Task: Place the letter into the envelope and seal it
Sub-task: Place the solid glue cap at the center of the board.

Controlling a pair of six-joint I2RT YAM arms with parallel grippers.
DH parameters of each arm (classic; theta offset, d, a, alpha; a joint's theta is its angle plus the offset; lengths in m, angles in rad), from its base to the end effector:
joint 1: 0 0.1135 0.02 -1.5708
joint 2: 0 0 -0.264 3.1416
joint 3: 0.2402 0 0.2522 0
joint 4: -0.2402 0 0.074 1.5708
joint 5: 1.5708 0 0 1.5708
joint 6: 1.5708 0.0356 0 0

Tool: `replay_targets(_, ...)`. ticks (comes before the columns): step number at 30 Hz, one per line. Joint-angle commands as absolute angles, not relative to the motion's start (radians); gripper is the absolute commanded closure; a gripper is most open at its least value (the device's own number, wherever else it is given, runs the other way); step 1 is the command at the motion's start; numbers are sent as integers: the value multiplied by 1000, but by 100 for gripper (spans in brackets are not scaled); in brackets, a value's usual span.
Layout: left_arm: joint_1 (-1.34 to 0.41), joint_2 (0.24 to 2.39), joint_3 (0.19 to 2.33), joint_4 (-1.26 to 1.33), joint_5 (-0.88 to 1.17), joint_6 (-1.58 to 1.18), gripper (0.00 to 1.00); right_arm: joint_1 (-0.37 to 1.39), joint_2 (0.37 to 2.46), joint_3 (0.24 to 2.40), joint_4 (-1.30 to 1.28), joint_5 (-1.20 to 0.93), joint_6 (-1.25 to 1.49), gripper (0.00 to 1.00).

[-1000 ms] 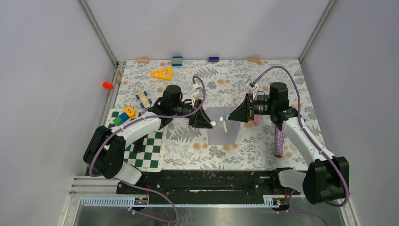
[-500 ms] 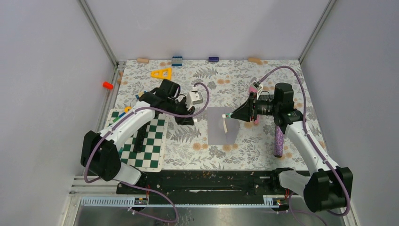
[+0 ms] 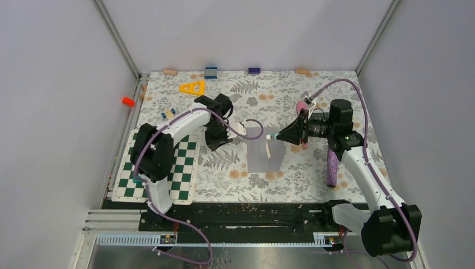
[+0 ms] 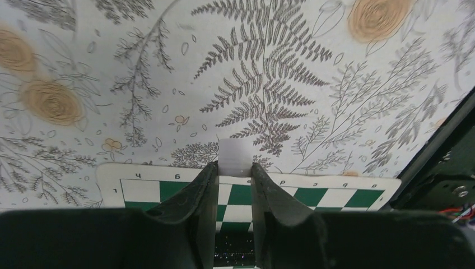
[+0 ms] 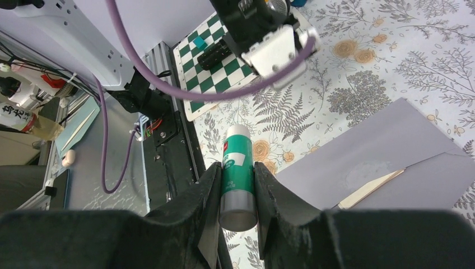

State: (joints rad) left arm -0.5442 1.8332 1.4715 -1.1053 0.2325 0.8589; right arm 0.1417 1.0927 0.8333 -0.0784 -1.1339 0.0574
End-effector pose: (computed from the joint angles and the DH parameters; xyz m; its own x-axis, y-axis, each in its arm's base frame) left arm 0.2953 -0.1883 0.2298 -0.1590 0.9574 -0.2412 0.9867 0.1459 -0.0713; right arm 0.2278 0.0651 0.3135 -0.3795 -0.0296 -0.9247 -0.8857 0.3004 0.3539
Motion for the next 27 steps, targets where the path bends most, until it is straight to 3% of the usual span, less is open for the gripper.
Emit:
replay_targets(1,-572,1876,1518,-1185,59,935,84,122,1064,864,-71,-1138,43,100)
replay_targets(27,-713,2044,1483,-1126,-227,870,86,104,1059,861,-68,-1164,48,100)
